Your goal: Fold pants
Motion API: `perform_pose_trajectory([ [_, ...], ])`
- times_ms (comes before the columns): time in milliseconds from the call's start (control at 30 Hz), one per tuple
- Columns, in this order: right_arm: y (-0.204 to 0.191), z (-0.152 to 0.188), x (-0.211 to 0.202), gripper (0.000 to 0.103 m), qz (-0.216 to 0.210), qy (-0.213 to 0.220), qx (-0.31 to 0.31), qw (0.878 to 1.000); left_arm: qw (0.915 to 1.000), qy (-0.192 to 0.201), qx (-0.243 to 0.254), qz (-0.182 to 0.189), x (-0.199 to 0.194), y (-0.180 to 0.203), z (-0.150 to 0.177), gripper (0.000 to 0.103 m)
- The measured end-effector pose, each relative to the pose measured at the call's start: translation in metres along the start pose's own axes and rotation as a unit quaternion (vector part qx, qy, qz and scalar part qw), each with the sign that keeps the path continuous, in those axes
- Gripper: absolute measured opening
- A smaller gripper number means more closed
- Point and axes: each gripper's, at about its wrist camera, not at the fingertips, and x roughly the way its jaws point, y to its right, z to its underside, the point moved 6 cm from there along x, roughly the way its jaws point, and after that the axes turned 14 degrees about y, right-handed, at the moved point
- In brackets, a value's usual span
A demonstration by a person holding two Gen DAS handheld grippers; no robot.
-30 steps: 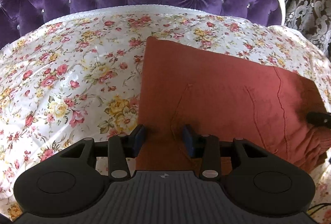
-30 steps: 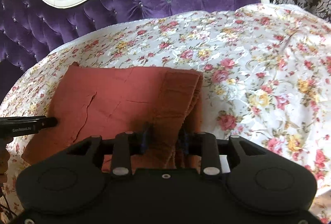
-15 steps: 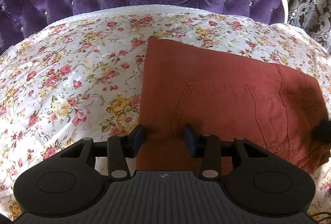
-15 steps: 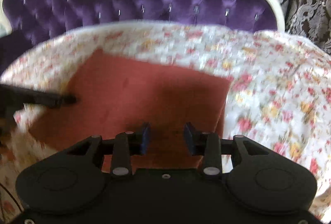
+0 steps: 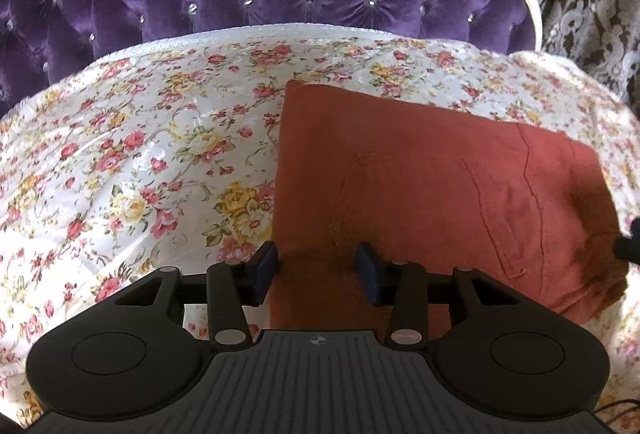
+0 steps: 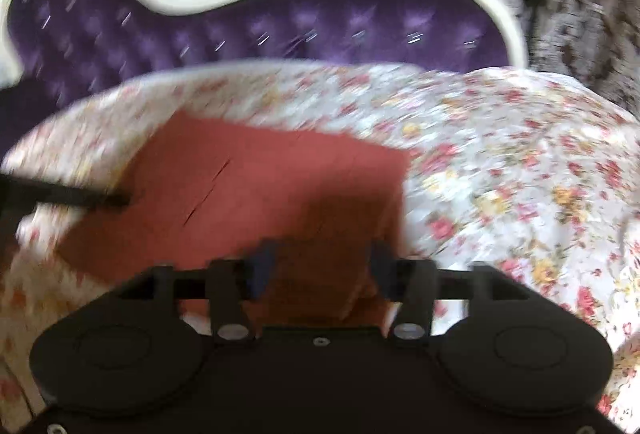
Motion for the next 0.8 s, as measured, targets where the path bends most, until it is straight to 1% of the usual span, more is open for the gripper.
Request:
perform_pose_trajectory([
  [33, 0.006, -0.002, 0.003, 0.074, 0.005, 0.003, 0.014, 1.0, 1.0, -0.001, -0.005, 0.001, 0.0, -0.002, 0.0, 0.042],
  [167, 0.026, -0.001, 0.025, 0.073, -0.001, -0.027, 0.064, 0.998, 0.9997, -0.019, -0.017, 0.003, 0.01, -0.009, 0.003, 0.043],
  [267, 0.034, 0.005, 0.04, 0.073, -0.008, -0.05, 0.097, 0.994, 0.9992, -0.023, -0.032, 0.011, 0.015, -0.013, 0.004, 0.044],
  [400, 0.037, 0.016, 0.052, 0.074, -0.029, -0.068, 0.143, 0.987, 0.9982, -0.029, -0.047, 0.02, 0.021, -0.018, 0.003, 0.05],
  [467, 0.035, 0.016, 0.052, 0.075, -0.034, -0.062, 0.146, 0.987, 0.9981, -0.032, -0.046, 0.025, 0.026, -0.018, 0.0, 0.053],
  [567, 0.031, 0.013, 0.057, 0.077, -0.04, -0.06, 0.13, 0.989, 0.9974, -0.037, -0.052, 0.033, 0.033, -0.017, -0.004, 0.059],
  [633, 0.028, 0.011, 0.061, 0.079, -0.045, -0.059, 0.124, 0.99, 0.9975, -0.037, -0.047, 0.036, 0.038, -0.013, -0.007, 0.067],
  [800, 0.028, 0.008, 0.069, 0.084, -0.062, -0.052, 0.121, 0.989, 0.9976, -0.037, -0.03, 0.05, 0.053, -0.003, -0.014, 0.081],
])
